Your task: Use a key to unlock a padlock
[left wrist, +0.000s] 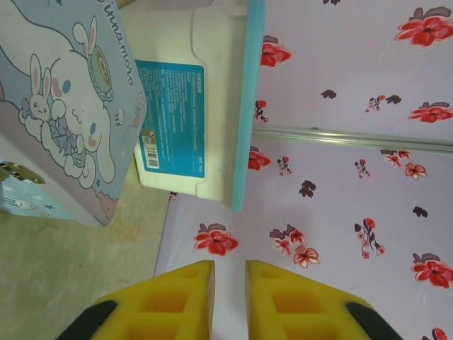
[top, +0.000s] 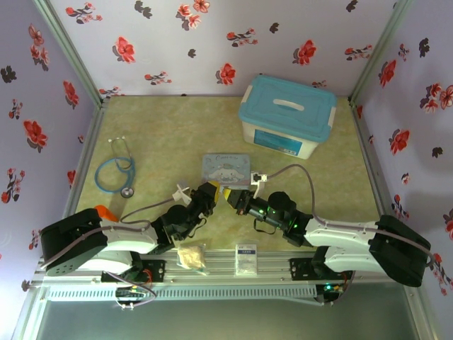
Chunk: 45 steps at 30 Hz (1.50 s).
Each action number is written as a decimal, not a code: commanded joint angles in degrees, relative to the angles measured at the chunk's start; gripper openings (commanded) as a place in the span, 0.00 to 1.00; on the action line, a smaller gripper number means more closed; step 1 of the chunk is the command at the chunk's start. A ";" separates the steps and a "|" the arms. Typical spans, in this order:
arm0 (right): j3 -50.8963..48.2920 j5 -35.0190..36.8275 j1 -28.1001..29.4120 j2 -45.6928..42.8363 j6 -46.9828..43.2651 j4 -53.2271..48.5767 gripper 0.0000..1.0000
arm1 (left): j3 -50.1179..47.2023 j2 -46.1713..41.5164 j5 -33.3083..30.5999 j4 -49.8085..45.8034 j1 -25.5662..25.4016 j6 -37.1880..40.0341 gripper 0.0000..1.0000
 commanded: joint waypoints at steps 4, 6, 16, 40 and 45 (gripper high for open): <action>-0.58 0.27 0.46 -0.63 -0.95 1.36 0.00 | -0.42 0.03 -1.41 0.42 0.43 0.18 0.13; -0.82 0.69 0.49 -0.75 -1.13 1.40 0.00 | -0.42 0.09 -1.25 0.38 0.44 0.10 0.12; -1.75 1.17 -0.81 -4.32 -1.09 -0.67 0.40 | 0.13 -1.62 -0.59 -0.95 0.50 6.40 0.00; 3.15 -29.95 -11.87 -5.71 -3.33 7.21 0.63 | 23.52 -16.04 43.05 -47.14 13.04 51.44 0.00; 1.12 -28.69 -11.70 -1.38 2.33 19.10 0.52 | 22.27 -15.52 42.72 -42.24 13.09 49.40 0.00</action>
